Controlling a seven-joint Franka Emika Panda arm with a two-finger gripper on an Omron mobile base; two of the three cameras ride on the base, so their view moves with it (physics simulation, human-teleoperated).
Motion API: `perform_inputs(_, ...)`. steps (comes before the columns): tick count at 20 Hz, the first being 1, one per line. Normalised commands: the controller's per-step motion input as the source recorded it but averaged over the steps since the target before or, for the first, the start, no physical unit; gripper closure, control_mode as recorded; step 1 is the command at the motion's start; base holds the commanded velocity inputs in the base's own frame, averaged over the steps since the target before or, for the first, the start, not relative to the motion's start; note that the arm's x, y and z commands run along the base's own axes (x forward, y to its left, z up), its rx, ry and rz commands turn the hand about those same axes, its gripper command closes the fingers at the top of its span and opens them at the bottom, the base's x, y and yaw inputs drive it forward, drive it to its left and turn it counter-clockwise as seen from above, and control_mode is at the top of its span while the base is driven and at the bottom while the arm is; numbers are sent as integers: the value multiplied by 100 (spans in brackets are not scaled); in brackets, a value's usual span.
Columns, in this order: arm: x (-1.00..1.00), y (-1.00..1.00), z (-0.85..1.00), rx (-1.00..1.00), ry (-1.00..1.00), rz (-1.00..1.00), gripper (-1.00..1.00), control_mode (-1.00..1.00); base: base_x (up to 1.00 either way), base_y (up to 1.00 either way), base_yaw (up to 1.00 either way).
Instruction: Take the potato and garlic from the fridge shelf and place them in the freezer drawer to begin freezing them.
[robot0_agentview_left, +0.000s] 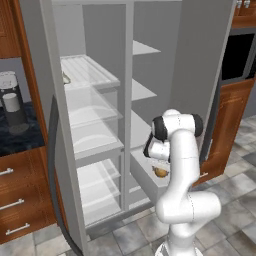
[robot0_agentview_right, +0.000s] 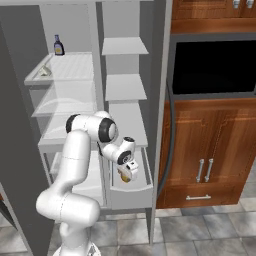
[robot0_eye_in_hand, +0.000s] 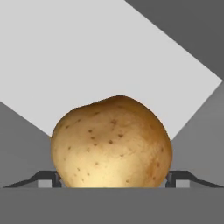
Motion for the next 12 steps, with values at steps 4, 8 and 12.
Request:
perform_inputs(4,17,-5,-53,0,18,3,100,-100,0,0,0)
perform_inputs(8,-5,0,-59,4,6,8,100,-100,0,0,0)
perform_inputs(12,-13,0,-59,1,0,6,-100,-100,0,0,0)
